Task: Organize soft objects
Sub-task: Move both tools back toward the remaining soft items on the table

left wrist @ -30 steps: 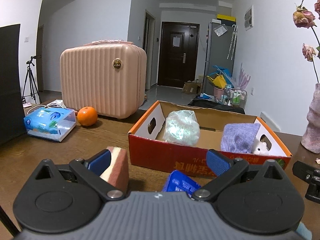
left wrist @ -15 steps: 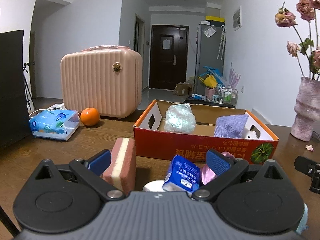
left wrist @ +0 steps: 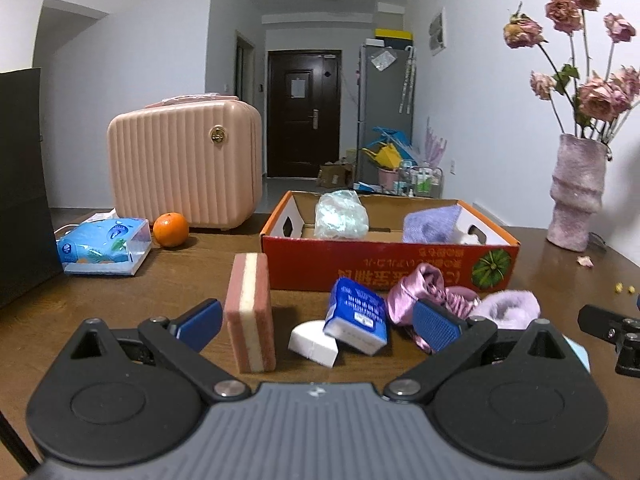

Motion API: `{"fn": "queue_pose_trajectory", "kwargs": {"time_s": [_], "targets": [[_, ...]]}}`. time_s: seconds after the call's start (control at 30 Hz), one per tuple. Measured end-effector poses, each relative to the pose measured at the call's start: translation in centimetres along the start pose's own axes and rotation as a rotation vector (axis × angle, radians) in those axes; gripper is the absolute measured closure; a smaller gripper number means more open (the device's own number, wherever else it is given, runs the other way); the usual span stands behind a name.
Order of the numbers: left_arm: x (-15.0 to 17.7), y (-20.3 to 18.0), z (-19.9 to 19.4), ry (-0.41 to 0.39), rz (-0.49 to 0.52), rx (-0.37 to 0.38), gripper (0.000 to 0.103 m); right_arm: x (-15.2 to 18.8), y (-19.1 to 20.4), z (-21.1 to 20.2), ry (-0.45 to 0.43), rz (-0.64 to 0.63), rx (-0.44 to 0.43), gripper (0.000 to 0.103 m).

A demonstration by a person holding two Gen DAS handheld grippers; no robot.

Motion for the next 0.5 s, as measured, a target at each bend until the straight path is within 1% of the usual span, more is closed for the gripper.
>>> {"fn": "queue_pose_trajectory", "kwargs": {"time_s": [0.2, 0.43, 0.5], "targets": [[1.6, 1.0, -1.1, 0.021, 0.035, 0.046, 0.000, 1.2, 0.2, -1.2, 0.018, -0.004, 0.001, 0.000], [2.7, 2.3, -2.1, 0.021, 0.045, 0.055, 0.000, 2.5, 1.2, -2.2, 0.039, -0.022, -0.028, 0.000], [2.8, 2.6, -2.2, 0.022, 0.039, 0.060, 0.000, 2.8, 1.5, -2.2, 0.050, -0.032, -0.023, 0.000]]}}
Point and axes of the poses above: each gripper's, at about its wrist camera, not at the fingertips, and z roughly the way its jaws point, y to its left, x to its underside, the point moved 2 cm from there along z, roughly the way its jaws point, and after that the axes turned 13 degrees about z, right-handed, at the moved point
